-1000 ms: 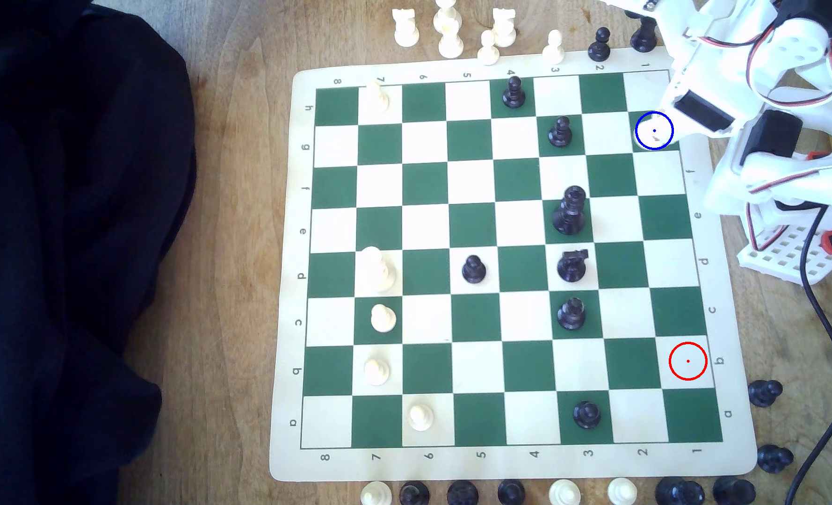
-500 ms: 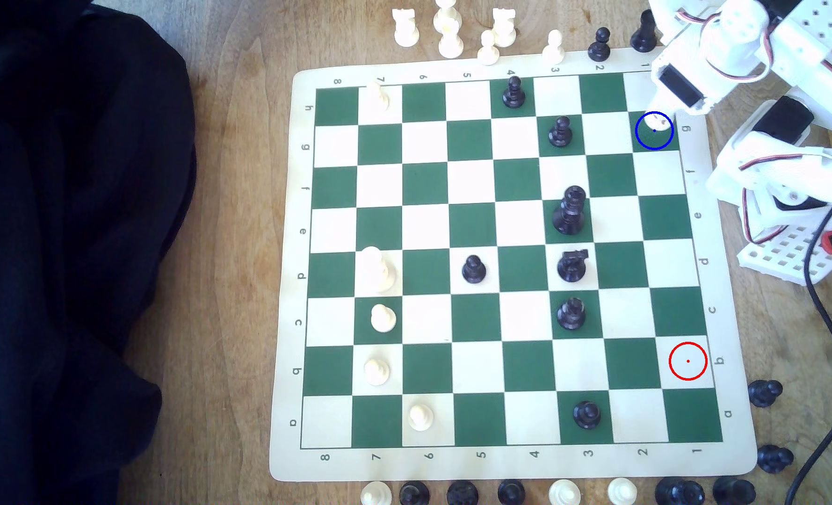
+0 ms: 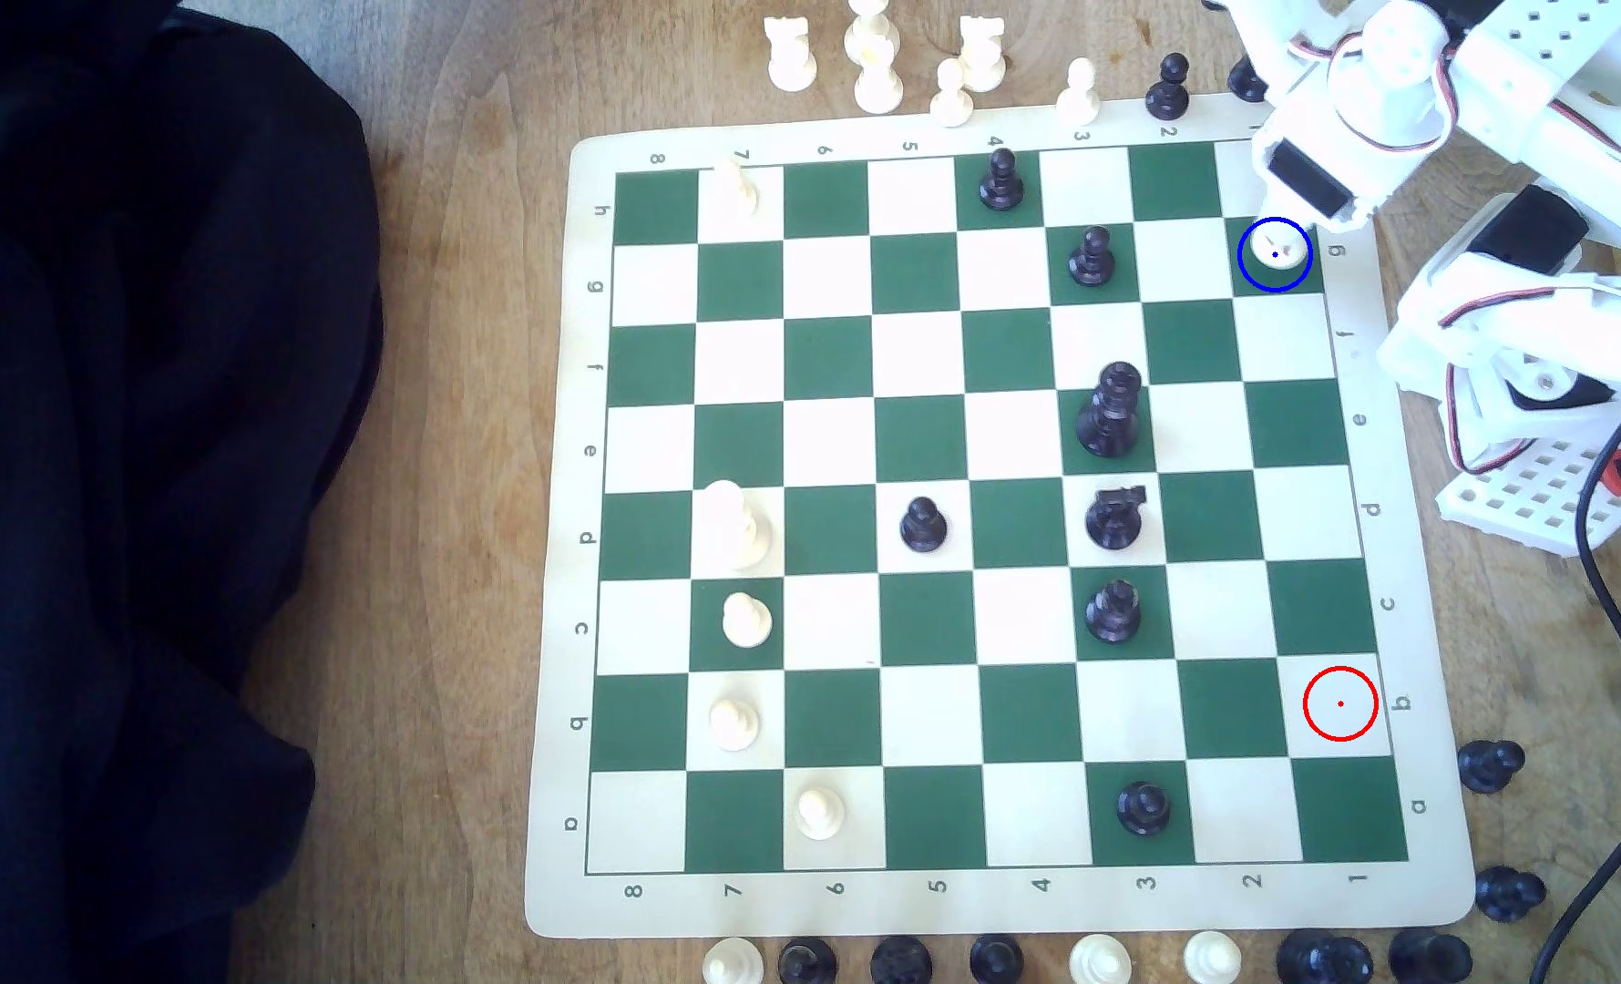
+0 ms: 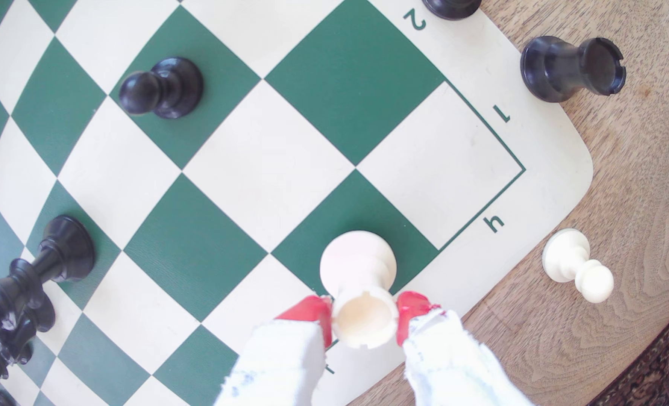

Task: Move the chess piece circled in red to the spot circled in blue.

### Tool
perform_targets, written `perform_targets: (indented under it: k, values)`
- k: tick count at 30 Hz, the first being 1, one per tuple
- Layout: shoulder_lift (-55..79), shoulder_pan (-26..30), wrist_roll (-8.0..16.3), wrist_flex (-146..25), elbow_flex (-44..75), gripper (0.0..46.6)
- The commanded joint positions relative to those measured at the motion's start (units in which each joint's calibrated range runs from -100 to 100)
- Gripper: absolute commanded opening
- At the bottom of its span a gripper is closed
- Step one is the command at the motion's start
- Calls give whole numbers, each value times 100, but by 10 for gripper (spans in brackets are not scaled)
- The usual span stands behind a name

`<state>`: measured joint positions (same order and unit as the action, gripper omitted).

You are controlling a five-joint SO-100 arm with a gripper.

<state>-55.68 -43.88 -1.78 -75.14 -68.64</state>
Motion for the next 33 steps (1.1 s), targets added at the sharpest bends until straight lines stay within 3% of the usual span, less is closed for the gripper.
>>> perform_targets:
  k: [1, 19, 27, 33]
  values:
    - [152, -59, -44, 241, 1, 3]
    - [304, -67, -142, 577, -235, 3]
    - [194, -82, -166, 520, -180, 209]
    - [67, -145, -254, 438, -126, 230]
